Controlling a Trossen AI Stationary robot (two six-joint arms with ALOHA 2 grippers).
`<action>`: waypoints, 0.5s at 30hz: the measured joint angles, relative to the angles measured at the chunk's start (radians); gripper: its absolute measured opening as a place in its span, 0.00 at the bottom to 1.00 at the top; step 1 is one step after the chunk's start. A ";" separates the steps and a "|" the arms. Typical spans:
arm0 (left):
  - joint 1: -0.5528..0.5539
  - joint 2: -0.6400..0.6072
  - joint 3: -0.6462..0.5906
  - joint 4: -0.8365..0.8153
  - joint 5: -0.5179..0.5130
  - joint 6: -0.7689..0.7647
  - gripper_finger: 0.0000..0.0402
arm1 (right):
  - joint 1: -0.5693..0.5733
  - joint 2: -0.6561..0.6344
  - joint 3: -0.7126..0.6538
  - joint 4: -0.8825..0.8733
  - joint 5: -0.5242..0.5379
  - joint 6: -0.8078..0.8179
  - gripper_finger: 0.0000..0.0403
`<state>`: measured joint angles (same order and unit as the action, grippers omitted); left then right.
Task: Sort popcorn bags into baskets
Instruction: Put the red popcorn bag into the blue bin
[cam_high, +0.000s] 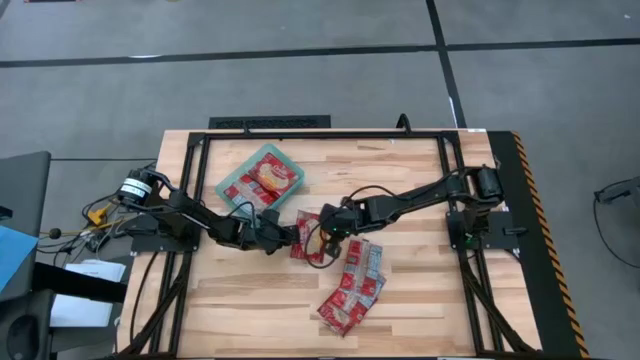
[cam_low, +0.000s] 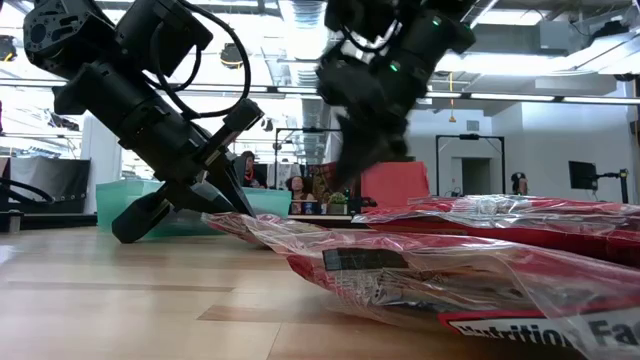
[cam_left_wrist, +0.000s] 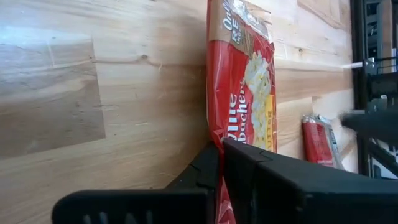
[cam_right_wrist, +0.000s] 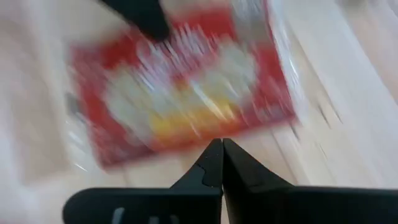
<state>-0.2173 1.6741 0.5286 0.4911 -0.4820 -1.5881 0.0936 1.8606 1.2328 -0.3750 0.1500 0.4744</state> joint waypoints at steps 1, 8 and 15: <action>-0.002 0.000 0.000 0.007 0.000 0.000 0.00 | 0.000 0.003 -0.001 -0.034 0.012 0.004 0.04; -0.025 -0.051 0.039 0.088 0.030 0.018 0.00 | 0.001 0.006 -0.002 -0.135 0.042 0.047 0.05; -0.027 -0.178 0.047 0.022 0.026 0.016 0.00 | 0.002 -0.125 -0.002 -0.323 0.084 0.077 0.06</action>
<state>-0.2443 1.4963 0.5758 0.5135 -0.4562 -1.5719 0.0953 1.7355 1.2311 -0.6977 0.2341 0.5510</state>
